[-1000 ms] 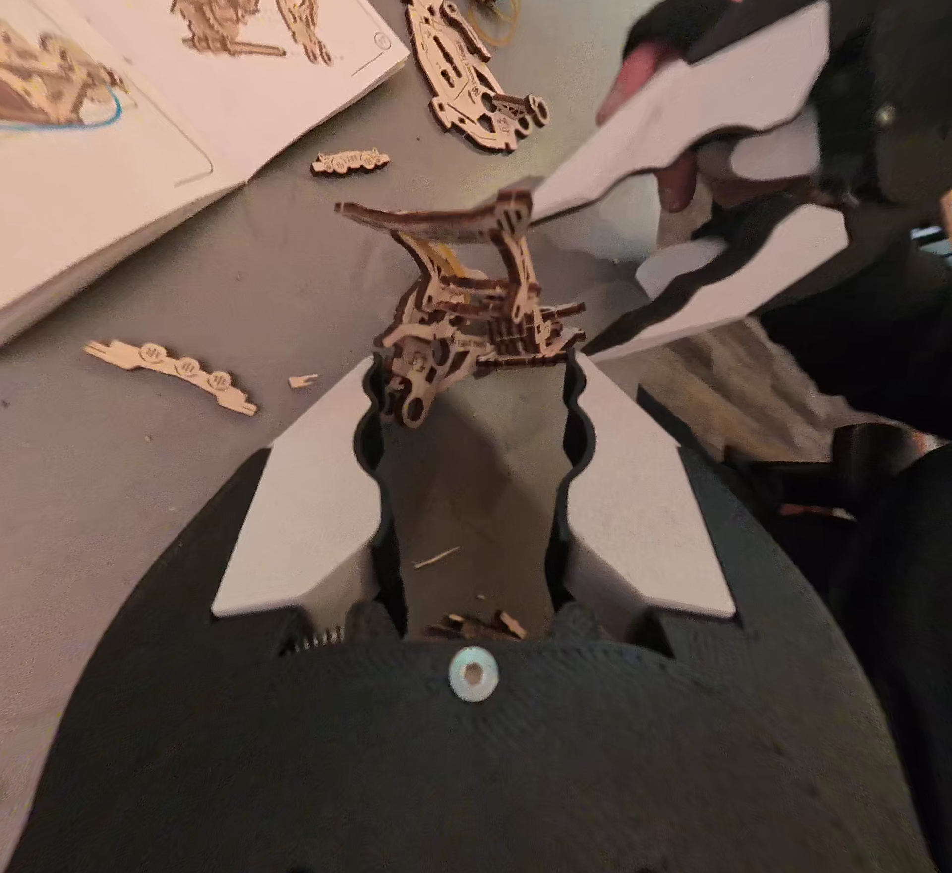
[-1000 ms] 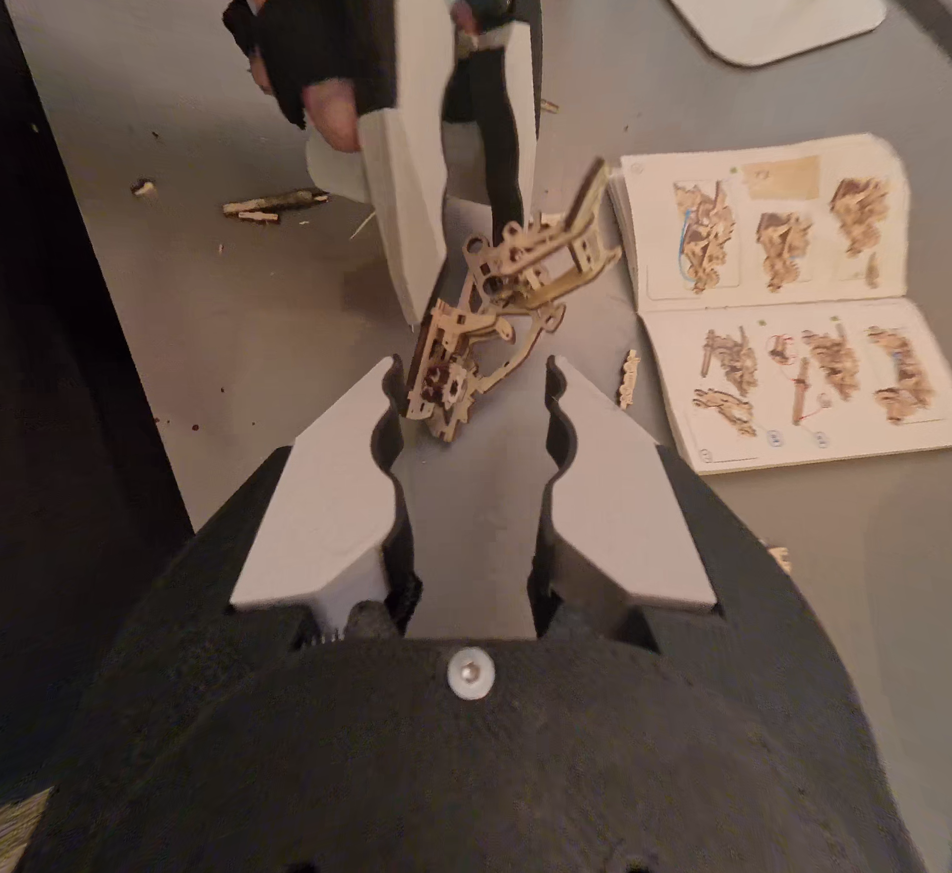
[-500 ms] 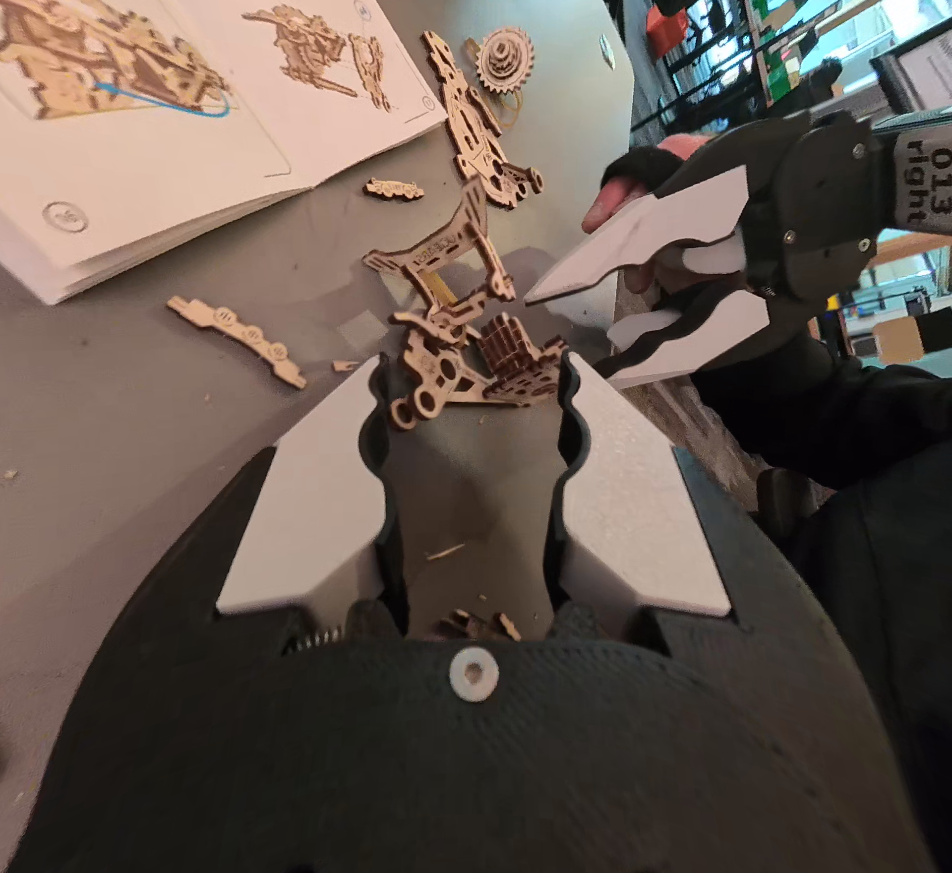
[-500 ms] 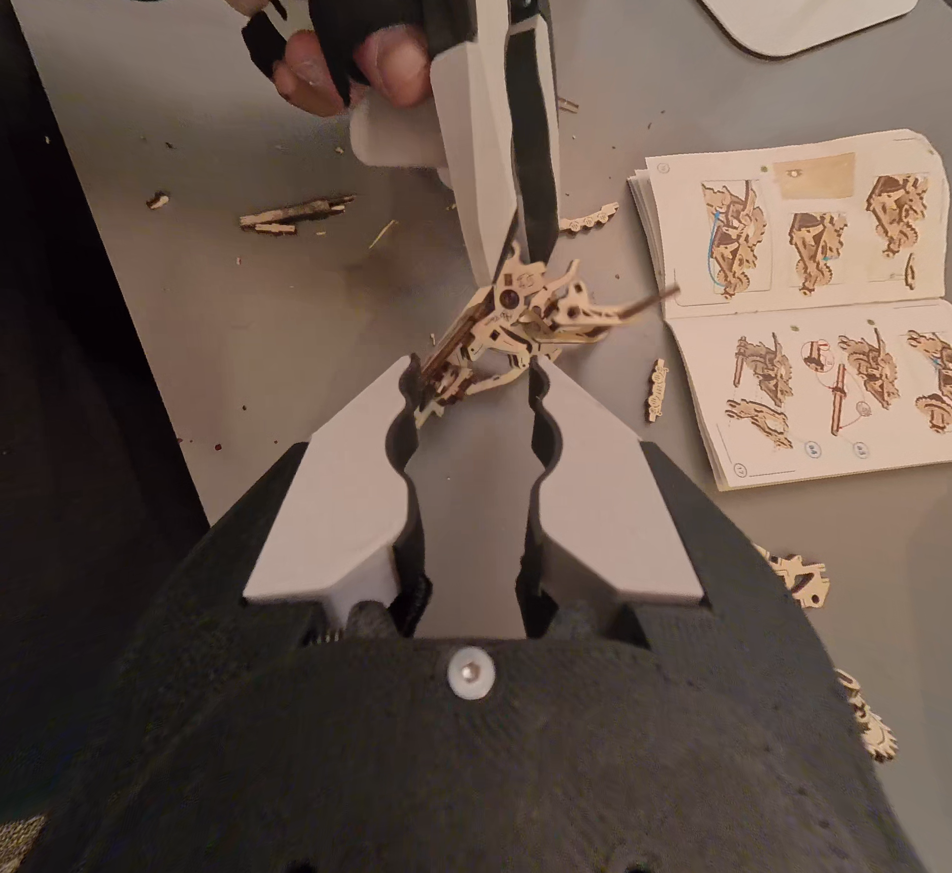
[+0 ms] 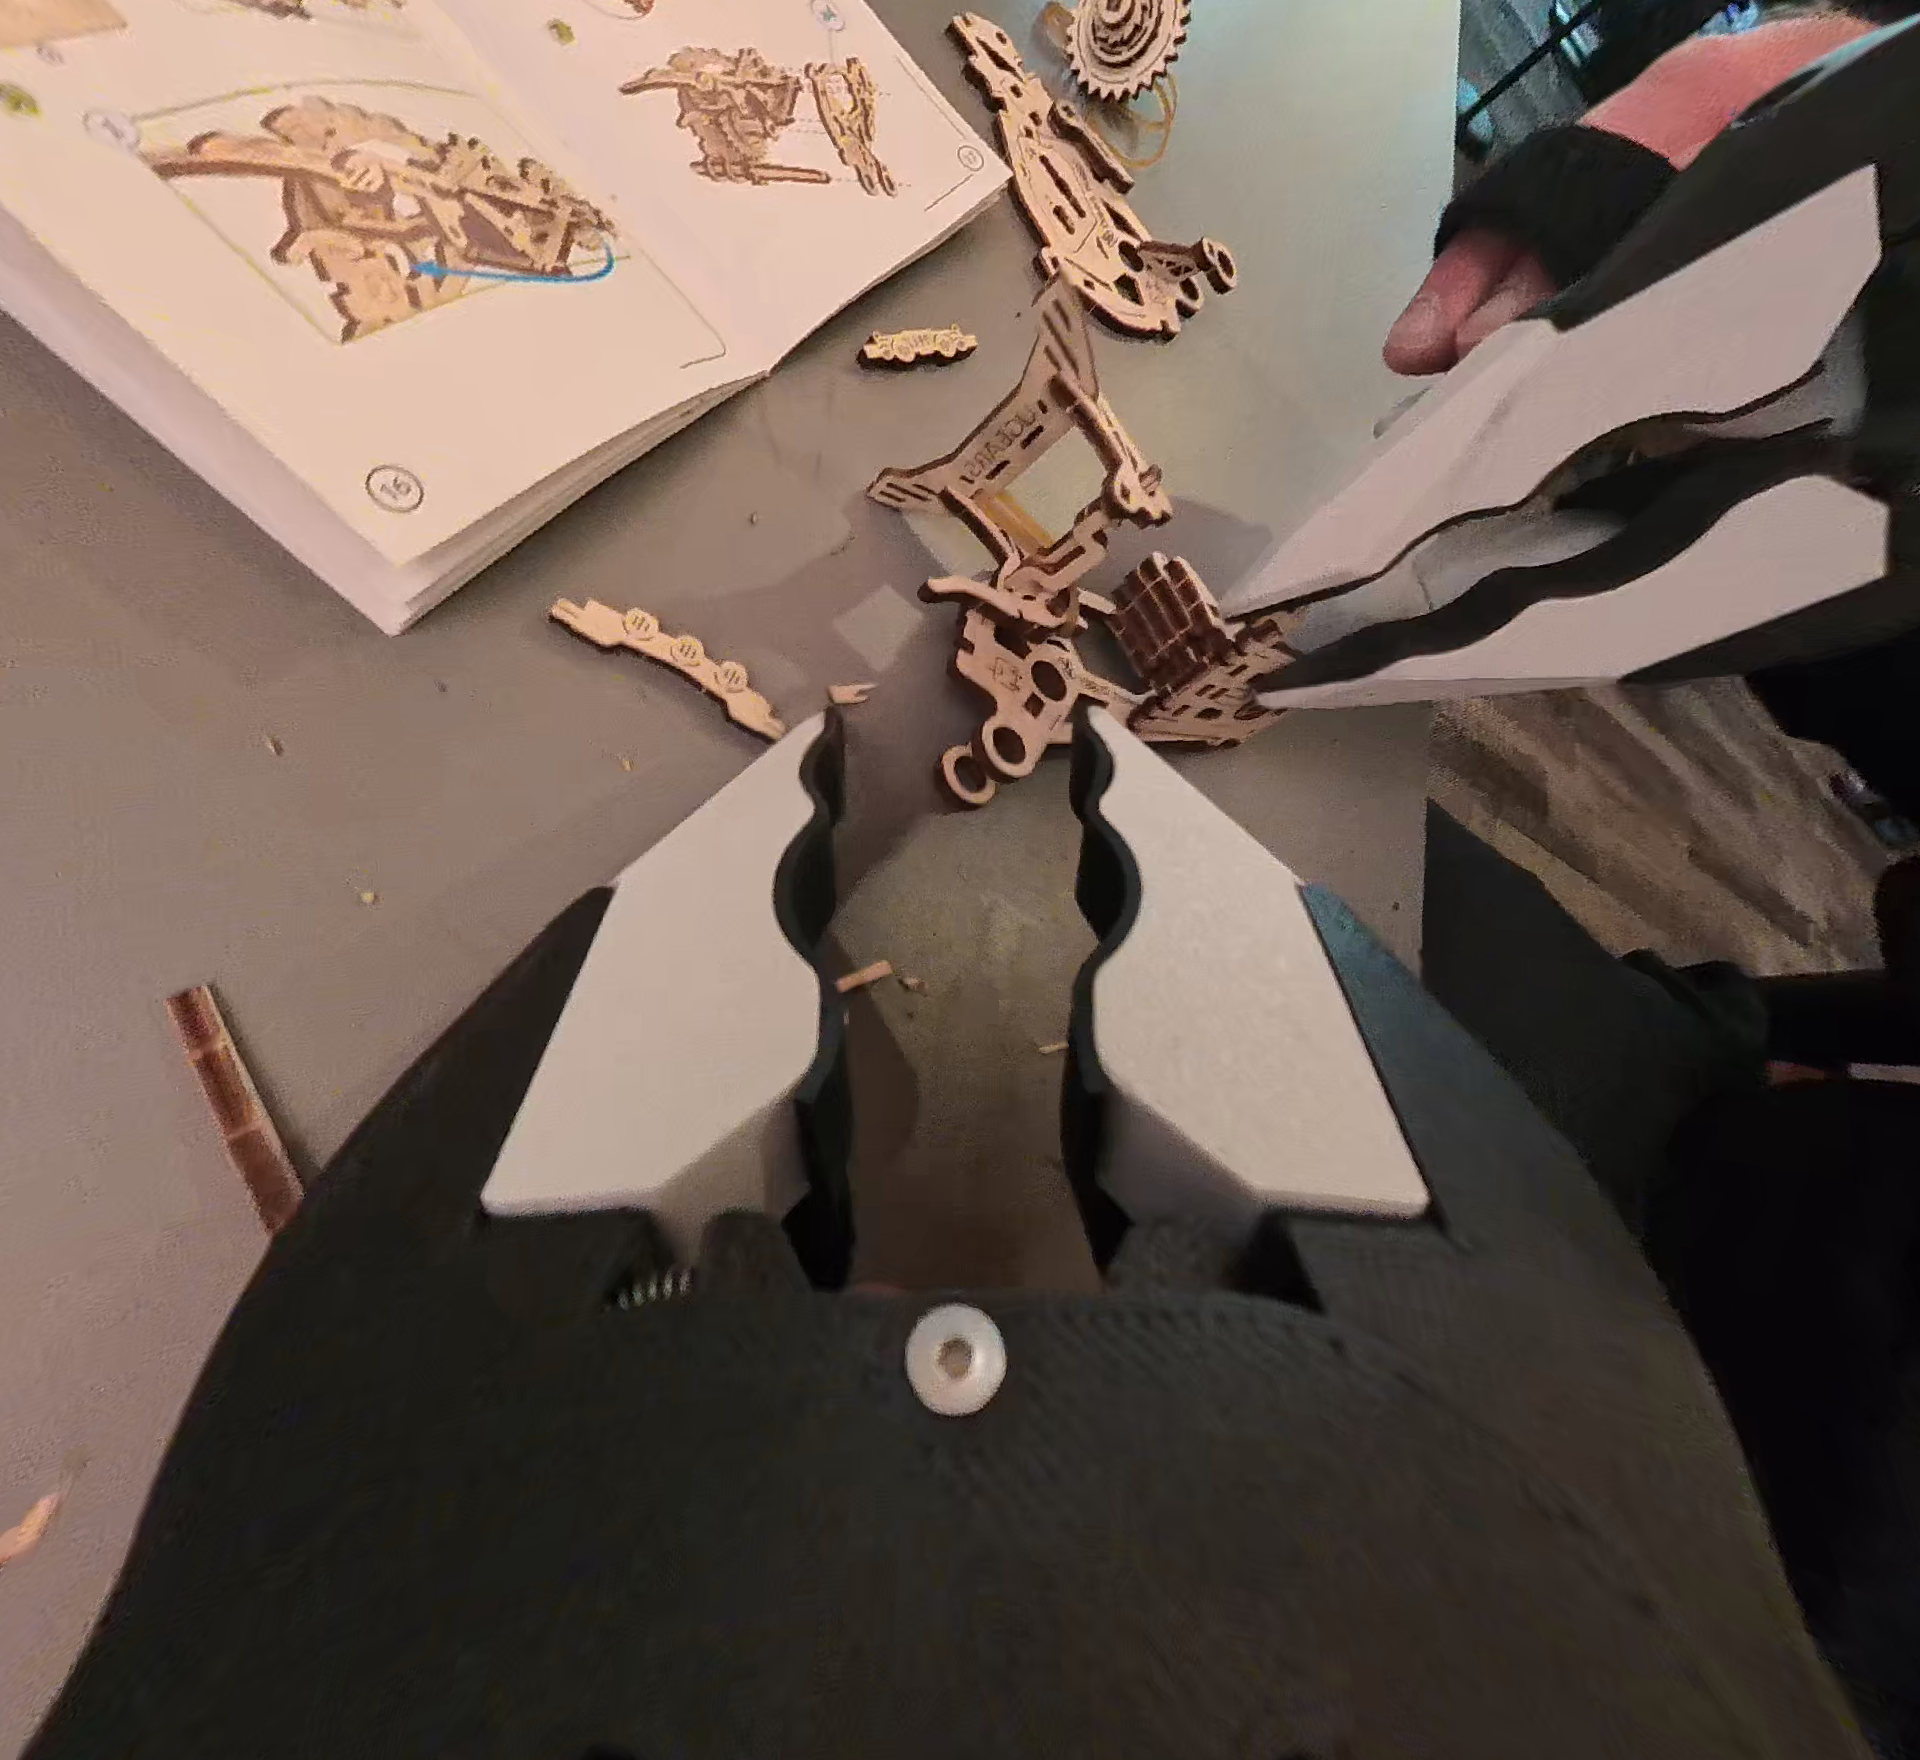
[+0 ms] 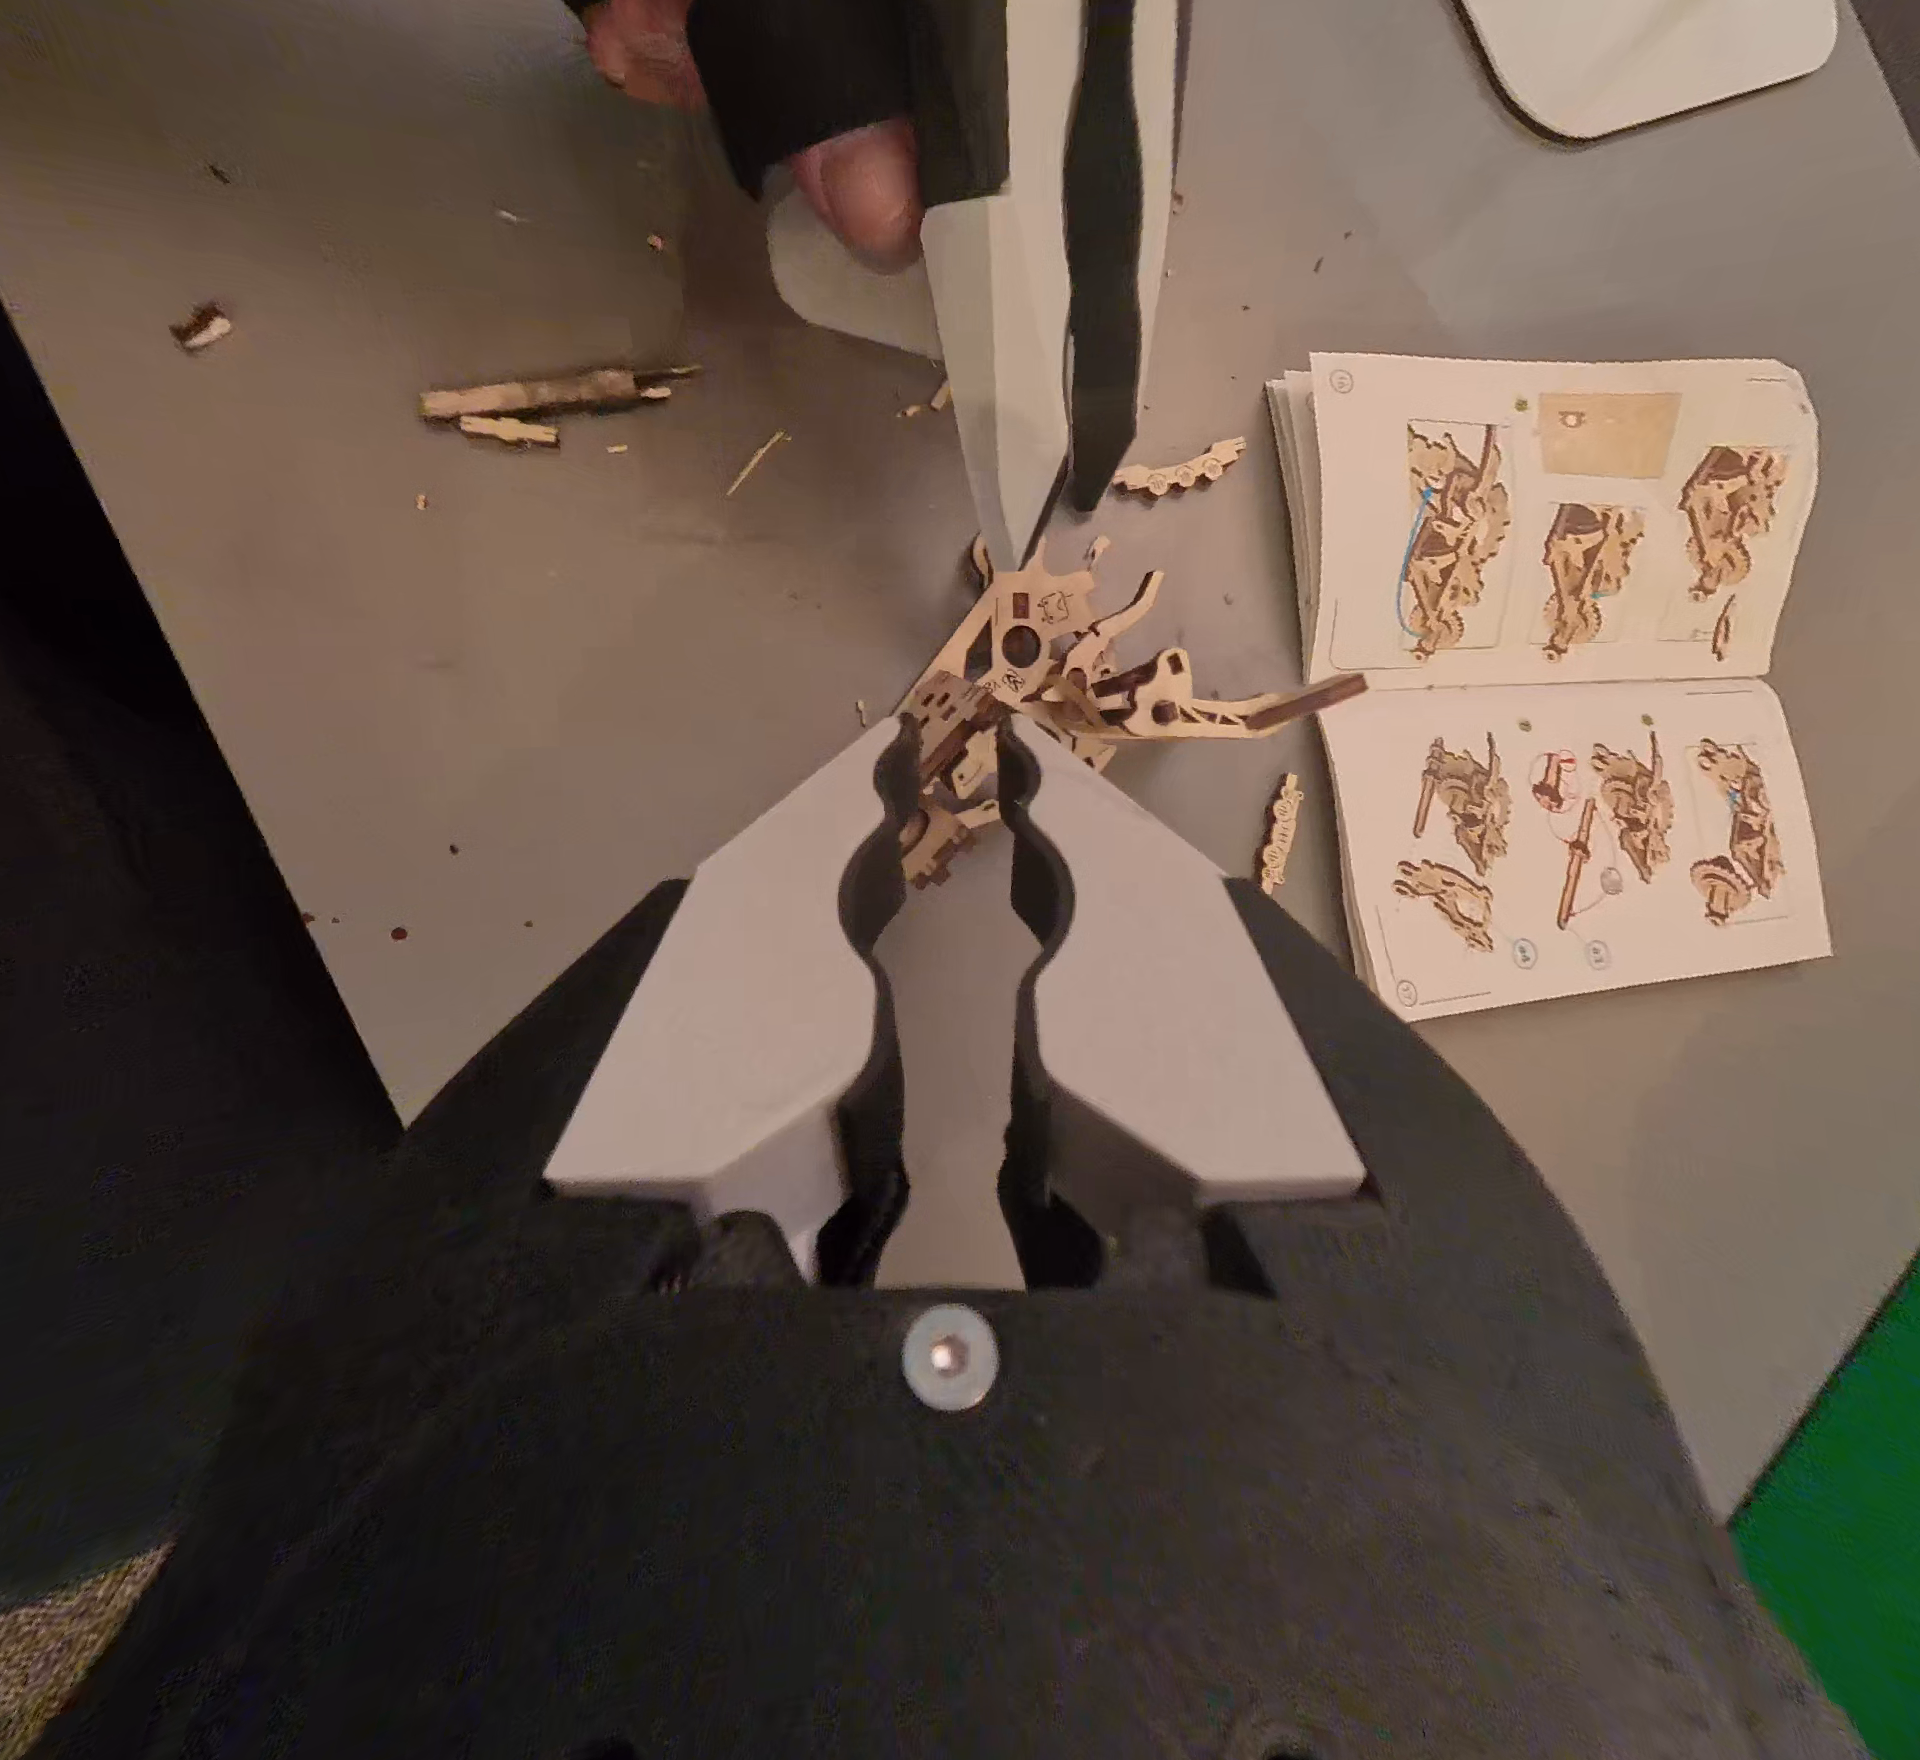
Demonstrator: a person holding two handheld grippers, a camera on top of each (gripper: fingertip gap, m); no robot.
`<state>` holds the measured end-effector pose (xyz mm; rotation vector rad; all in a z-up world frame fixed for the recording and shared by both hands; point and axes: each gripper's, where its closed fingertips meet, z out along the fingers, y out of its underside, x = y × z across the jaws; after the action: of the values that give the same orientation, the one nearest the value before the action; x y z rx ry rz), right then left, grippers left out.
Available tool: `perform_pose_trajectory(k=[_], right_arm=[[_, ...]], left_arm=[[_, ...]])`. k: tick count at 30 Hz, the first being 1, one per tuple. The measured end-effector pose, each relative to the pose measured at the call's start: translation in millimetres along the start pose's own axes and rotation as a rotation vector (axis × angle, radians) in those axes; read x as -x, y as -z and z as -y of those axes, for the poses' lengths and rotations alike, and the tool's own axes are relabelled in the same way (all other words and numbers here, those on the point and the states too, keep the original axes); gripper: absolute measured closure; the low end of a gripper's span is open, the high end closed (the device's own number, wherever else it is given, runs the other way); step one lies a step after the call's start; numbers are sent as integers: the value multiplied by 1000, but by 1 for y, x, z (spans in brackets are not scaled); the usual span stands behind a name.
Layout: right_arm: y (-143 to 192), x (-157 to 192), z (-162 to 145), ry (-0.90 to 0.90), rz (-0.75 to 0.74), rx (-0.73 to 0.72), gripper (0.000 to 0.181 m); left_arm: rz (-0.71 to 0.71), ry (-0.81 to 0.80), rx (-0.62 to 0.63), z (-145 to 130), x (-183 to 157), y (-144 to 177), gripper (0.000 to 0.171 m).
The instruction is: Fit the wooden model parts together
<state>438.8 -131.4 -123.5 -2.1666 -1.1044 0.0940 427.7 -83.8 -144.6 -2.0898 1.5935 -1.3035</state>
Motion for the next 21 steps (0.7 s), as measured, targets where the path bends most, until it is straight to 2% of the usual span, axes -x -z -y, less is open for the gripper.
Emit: perform_pose_trajectory(k=[5, 21], right_arm=[[-7, -2, -4, 11, -36, 80, 158], [-16, -8, -6, -19, -39, 232, 161]], left_arm=[[-17, -60, 21, -2, -3, -6, 139], [-78, -99, 50, -4, -11, -14, 149]])
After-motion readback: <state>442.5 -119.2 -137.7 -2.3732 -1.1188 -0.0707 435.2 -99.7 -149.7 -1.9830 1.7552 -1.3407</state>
